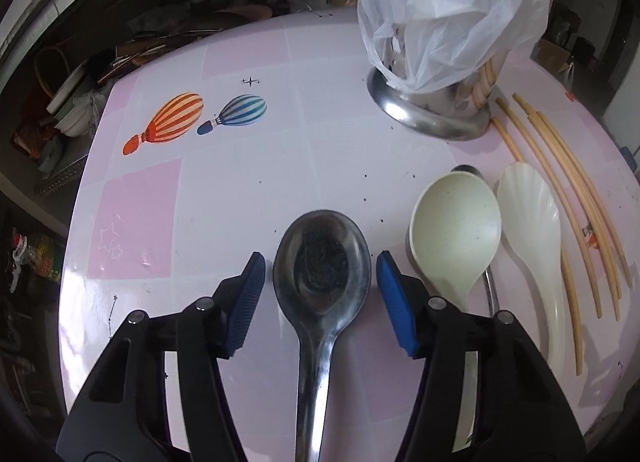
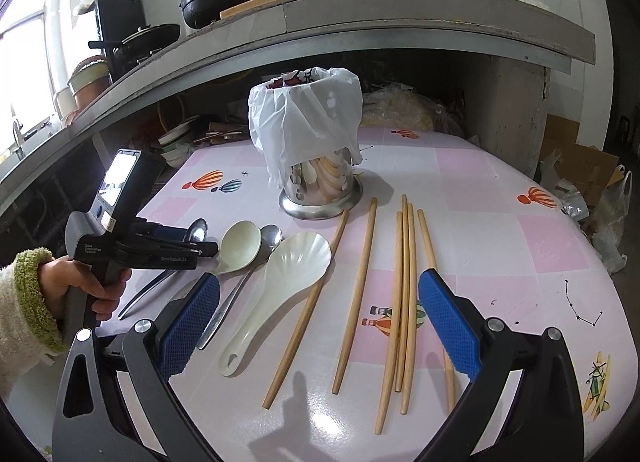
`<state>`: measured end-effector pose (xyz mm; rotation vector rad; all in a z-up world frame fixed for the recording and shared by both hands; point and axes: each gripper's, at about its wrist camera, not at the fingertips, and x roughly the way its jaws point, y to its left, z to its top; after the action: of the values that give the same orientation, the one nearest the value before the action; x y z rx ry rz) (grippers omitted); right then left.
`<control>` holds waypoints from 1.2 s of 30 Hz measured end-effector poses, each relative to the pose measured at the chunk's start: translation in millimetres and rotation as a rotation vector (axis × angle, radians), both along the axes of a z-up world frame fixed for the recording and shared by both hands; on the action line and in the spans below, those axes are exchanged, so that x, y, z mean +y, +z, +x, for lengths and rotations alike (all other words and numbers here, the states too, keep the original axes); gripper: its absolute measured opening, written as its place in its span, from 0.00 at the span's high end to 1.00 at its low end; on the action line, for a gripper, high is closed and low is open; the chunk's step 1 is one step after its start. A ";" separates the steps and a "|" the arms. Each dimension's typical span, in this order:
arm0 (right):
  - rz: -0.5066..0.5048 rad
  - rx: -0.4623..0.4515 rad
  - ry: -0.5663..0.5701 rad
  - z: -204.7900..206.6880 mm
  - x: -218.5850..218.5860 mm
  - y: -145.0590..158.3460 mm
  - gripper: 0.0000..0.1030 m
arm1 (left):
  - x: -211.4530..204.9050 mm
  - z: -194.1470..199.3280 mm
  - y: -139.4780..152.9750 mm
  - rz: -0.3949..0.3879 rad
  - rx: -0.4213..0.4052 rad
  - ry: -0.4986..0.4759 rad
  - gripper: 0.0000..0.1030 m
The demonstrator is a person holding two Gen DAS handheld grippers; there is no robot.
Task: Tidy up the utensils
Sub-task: 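Close the left tool on the steel spoon's bowl and lift it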
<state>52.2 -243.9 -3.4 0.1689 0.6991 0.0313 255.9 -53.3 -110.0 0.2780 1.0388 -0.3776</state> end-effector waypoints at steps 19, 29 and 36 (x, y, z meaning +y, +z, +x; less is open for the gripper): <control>0.020 0.008 -0.023 -5.8 -6.0 -4.5 0.06 | -3.1 1.2 5.4 -0.014 -0.018 0.021 0.58; 0.037 0.006 -0.021 -8.3 -9.1 -5.7 0.06 | 11.7 -9.9 40.3 -0.059 -0.102 0.080 0.58; 0.069 0.017 -0.011 -9.6 -13.3 -6.1 0.06 | 24.4 -28.7 71.7 -0.099 -0.186 0.115 0.58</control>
<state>42.6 -257.2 -9.4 0.2398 0.7142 0.0439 227.2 -28.9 -38.2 0.1606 0.8462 -0.2929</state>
